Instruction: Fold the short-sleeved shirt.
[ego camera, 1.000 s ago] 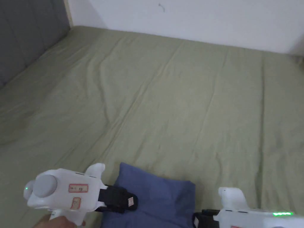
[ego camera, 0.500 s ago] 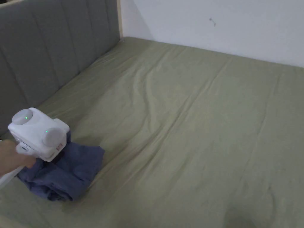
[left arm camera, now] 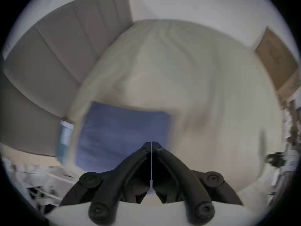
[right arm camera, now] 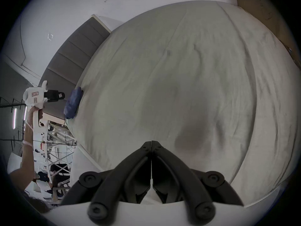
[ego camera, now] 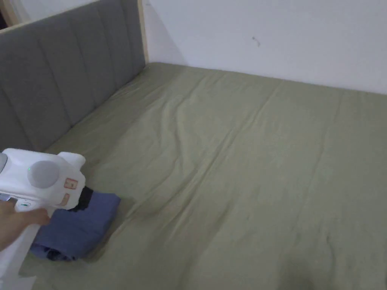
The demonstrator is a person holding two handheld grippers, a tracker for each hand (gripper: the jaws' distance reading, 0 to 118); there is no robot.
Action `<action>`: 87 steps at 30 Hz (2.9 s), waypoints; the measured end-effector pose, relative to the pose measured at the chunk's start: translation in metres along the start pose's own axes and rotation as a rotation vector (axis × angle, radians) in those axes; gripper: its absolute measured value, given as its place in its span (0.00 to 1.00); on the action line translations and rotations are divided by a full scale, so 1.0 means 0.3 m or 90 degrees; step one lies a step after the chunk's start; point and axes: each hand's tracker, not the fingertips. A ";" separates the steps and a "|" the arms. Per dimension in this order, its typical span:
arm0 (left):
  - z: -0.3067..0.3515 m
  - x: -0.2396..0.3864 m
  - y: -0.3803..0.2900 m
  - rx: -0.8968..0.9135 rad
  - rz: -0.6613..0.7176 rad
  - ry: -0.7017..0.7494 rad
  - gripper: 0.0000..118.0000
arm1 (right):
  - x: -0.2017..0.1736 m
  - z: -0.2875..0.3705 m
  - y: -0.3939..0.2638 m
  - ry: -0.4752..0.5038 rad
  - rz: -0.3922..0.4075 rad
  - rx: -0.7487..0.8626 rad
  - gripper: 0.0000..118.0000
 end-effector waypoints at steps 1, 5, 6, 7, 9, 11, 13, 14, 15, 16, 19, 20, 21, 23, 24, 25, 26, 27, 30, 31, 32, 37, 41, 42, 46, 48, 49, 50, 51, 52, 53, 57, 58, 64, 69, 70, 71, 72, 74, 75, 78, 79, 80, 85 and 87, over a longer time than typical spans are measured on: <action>0.024 0.043 -0.030 0.018 0.008 -0.042 0.00 | 0.002 0.011 -0.007 0.002 0.000 0.004 0.00; 0.076 0.255 -0.141 0.031 -0.019 -0.120 0.00 | 0.025 0.073 -0.046 0.016 -0.007 0.027 0.00; 0.106 0.333 -0.186 0.034 -0.014 -0.124 0.00 | 0.030 0.089 -0.054 0.016 -0.009 0.034 0.00; 0.118 0.379 -0.206 0.036 -0.017 -0.125 0.00 | 0.037 0.108 -0.063 0.015 -0.008 0.044 0.00; 0.149 0.470 -0.248 0.065 -0.015 -0.135 0.00 | 0.047 0.146 -0.077 0.011 -0.009 0.064 0.00; 0.174 0.561 -0.287 0.100 -0.019 -0.160 0.00 | 0.056 0.188 -0.088 0.006 -0.003 0.091 0.00; 0.192 0.640 -0.309 0.109 0.003 -0.165 0.00 | 0.056 0.226 -0.089 -0.011 -0.001 0.125 0.00; 0.191 0.659 -0.309 0.126 0.014 -0.168 0.00 | 0.051 0.248 -0.087 -0.034 0.016 0.156 0.00; 0.214 0.698 -0.315 0.156 -0.001 -0.158 0.00 | 0.044 0.270 -0.086 -0.051 0.029 0.186 0.00; 0.245 0.746 -0.321 0.194 -0.041 -0.133 0.00 | 0.026 0.314 -0.082 -0.059 0.035 0.231 0.00; 0.332 0.842 -0.304 0.278 -0.113 -0.078 0.00 | -0.016 0.436 -0.039 -0.057 0.048 0.339 0.00; 0.370 0.870 -0.294 0.303 -0.116 -0.083 0.00 | -0.044 0.470 -0.018 -0.097 0.069 0.374 0.00; 0.404 0.896 -0.283 0.325 -0.128 -0.080 0.00 | -0.074 0.500 0.002 -0.147 0.094 0.404 0.00; 0.477 0.957 -0.282 0.390 -0.144 -0.053 0.00 | -0.125 0.551 0.039 -0.233 0.116 0.458 0.00; 0.502 0.982 -0.283 0.425 -0.159 -0.023 0.00 | -0.138 0.572 0.060 -0.244 0.119 0.485 0.00; 0.527 1.006 -0.284 0.460 -0.169 0.007 0.00 | -0.154 0.599 0.071 -0.243 0.116 0.514 0.00; 0.561 1.037 -0.297 0.495 -0.167 0.040 0.00 | -0.171 0.626 0.080 -0.254 0.108 0.540 0.00; 0.579 1.048 -0.300 0.521 -0.170 0.051 0.00 | -0.188 0.646 0.081 -0.269 0.107 0.569 0.00; 0.627 1.060 -0.310 0.567 -0.139 0.029 0.00 | -0.231 0.683 0.079 -0.332 0.131 0.633 0.00; 0.639 1.056 -0.312 0.576 -0.129 0.013 0.00 | -0.243 0.691 0.079 -0.348 0.136 0.637 0.00; 0.648 1.054 -0.315 0.592 -0.114 0.012 0.00 | -0.255 0.695 0.073 -0.362 0.142 0.645 0.00; 0.672 1.046 -0.317 0.608 -0.104 0.017 0.00 | -0.269 0.694 0.067 -0.376 0.155 0.656 0.00; 0.678 1.044 -0.318 0.612 -0.104 0.009 0.43 | -0.281 0.685 0.066 -0.405 0.168 0.668 0.35; 0.673 1.041 -0.312 0.604 -0.107 -0.001 0.64 | -0.282 0.686 0.067 -0.406 0.171 0.668 0.47; 0.661 1.035 -0.309 0.588 -0.095 -0.010 1.00 | -0.283 0.688 0.077 -0.402 0.173 0.664 1.00; 0.665 1.033 -0.314 0.596 -0.091 -0.013 1.00 | -0.284 0.683 0.068 -0.415 0.170 0.671 1.00; 0.669 1.033 -0.312 0.590 -0.094 -0.018 1.00 | -0.286 0.683 0.060 -0.428 0.177 0.693 1.00; 0.670 1.032 -0.315 0.589 -0.100 -0.045 1.00 | -0.287 0.682 0.061 -0.436 0.183 0.688 1.00; 0.670 1.030 -0.315 0.581 -0.091 -0.070 1.00 | -0.285 0.684 0.065 -0.436 0.185 0.685 1.00; 0.670 1.025 -0.311 0.566 -0.089 -0.103 1.00 | -0.285 0.682 0.063 -0.429 0.184 0.682 1.00; 0.670 1.021 -0.306 0.550 -0.088 -0.132 1.00 | -0.278 0.683 0.063 -0.414 0.181 0.679 1.00; 0.673 1.017 -0.308 0.562 -0.065 -0.122 1.00 | -0.269 0.679 0.065 -0.400 0.172 0.669 1.00; 0.674 1.014 -0.306 0.571 -0.061 -0.107 1.00 | -0.267 0.677 0.065 -0.402 0.175 0.665 1.00; 0.675 1.035 -0.298 0.578 -0.075 -0.031 1.00 | -0.256 0.664 0.069 -0.399 0.180 0.652 1.00; 0.674 1.063 -0.304 0.582 -0.083 0.028 1.00 | -0.246 0.667 0.087 -0.395 0.173 0.645 1.00; 0.673 1.059 -0.297 0.567 -0.077 0.017 1.00 | -0.243 0.668 0.089 -0.396 0.174 0.646 1.00; 0.674 1.058 -0.293 0.553 -0.074 0.001 1.00 | -0.241 0.669 0.092 -0.397 0.173 0.646 1.00; 0.674 1.058 -0.292 0.548 -0.067 -0.010 1.00 | -0.240 0.670 0.091 -0.396 0.171 0.645 1.00; 0.673 1.066 -0.284 0.529 -0.067 0.006 1.00 | -0.236 0.668 0.093 -0.395 0.168 0.644 1.00; 0.670 1.074 -0.282 0.523 -0.069 0.017 1.00 | -0.235 0.667 0.093 -0.396 0.166 0.643 1.00; 0.652 1.081 -0.285 0.524 -0.085 0.024 1.00 | -0.232 0.663 0.093 -0.396 0.160 0.640 1.00; 0.649 1.085 -0.285 0.521 -0.095 0.023 1.00 | -0.232 0.662 0.094 -0.396 0.160 0.638 1.00; 0.648 1.088 -0.285 0.515 -0.099 0.019 1.00 | -0.233 0.661 0.090 -0.396 0.162 0.637 1.00; 0.630 1.105 -0.281 0.504 -0.116 0.025 1.00 | -0.236 0.656 0.093 -0.395 0.167 0.631 1.00; 0.630 1.100 -0.282 0.503 -0.109 0.021 1.00 | -0.238 0.654 0.093 -0.396 0.169 0.631 1.00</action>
